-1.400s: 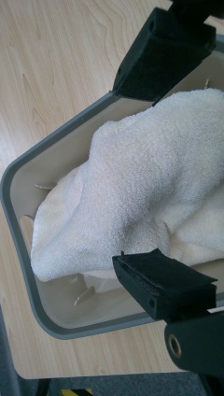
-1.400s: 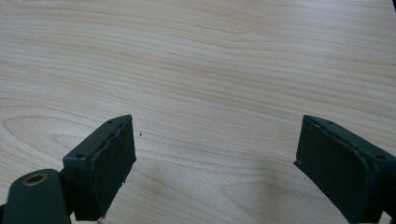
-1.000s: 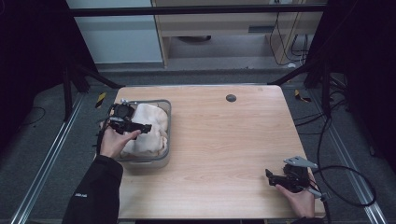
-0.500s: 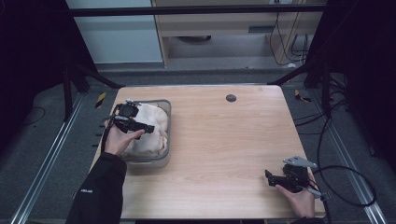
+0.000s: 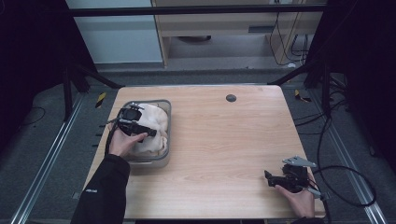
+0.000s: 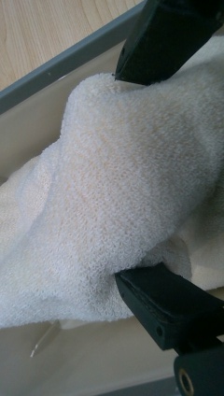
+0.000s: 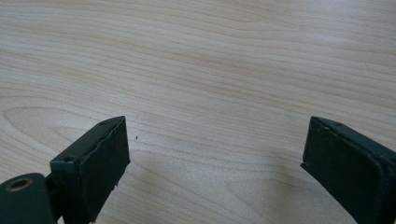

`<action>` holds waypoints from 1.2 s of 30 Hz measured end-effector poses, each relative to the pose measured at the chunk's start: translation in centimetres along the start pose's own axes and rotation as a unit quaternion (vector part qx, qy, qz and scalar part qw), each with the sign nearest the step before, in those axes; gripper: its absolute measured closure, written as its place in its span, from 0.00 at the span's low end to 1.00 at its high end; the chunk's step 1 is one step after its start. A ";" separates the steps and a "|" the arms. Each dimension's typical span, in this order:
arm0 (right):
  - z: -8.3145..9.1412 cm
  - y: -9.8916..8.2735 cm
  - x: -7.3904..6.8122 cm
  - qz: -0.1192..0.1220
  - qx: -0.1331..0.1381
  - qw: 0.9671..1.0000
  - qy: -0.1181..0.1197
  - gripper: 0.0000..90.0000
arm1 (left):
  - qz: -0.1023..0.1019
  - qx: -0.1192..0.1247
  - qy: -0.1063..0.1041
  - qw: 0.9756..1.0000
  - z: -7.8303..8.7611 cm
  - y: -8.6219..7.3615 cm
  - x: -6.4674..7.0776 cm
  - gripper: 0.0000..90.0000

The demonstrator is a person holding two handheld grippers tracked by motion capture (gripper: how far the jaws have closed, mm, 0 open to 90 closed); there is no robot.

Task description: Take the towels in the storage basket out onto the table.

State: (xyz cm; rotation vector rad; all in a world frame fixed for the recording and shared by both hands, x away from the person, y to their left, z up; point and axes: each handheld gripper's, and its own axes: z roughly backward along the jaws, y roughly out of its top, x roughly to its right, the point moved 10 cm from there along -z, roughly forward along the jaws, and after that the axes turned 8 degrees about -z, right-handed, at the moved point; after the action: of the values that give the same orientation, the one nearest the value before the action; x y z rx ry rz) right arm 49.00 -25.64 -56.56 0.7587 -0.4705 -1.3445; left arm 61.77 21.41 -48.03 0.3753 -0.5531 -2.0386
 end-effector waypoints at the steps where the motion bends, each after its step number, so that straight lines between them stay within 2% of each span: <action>1: 0.0 0.0 0.0 0.000 0.000 1.000 0.000 0.08 | 0.000 0.000 0.000 1.000 -0.1 0.0 0.0 0.05; 5: 0.0 -0.1 -0.1 -0.002 -0.003 1.000 0.001 0.08 | -0.001 -0.005 0.002 1.000 -0.5 -0.2 0.1 0.05; 11: 0.0 -0.1 -0.1 -0.001 -0.006 1.000 0.002 0.08 | 0.008 -0.009 0.000 1.000 -1.0 -0.4 0.0 0.08; 21: -0.1 -0.2 -0.1 0.002 -0.007 1.000 0.002 0.08 | 0.019 -0.014 -0.016 1.000 -1.3 -0.9 0.3 0.32; 25: -0.1 -0.2 -0.1 0.002 -0.008 1.000 0.002 0.08 | 0.025 -0.014 -0.017 0.999 -1.3 -1.1 0.3 0.43; 31: -0.1 -0.2 -0.1 0.003 -0.009 1.000 0.002 0.08 | 0.020 -0.011 -0.011 1.000 -1.1 -1.1 0.4 0.61; 36: -0.1 -0.2 -0.1 0.003 -0.010 1.000 0.003 0.08 | 0.019 -0.006 -0.009 1.000 -0.5 -1.0 0.3 0.65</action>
State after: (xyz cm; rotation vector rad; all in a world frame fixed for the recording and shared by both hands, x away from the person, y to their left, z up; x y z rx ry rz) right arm 48.89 -25.51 -56.79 0.7437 -0.4529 -1.3388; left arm 61.09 21.47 -49.02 0.3376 -0.5543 -2.0102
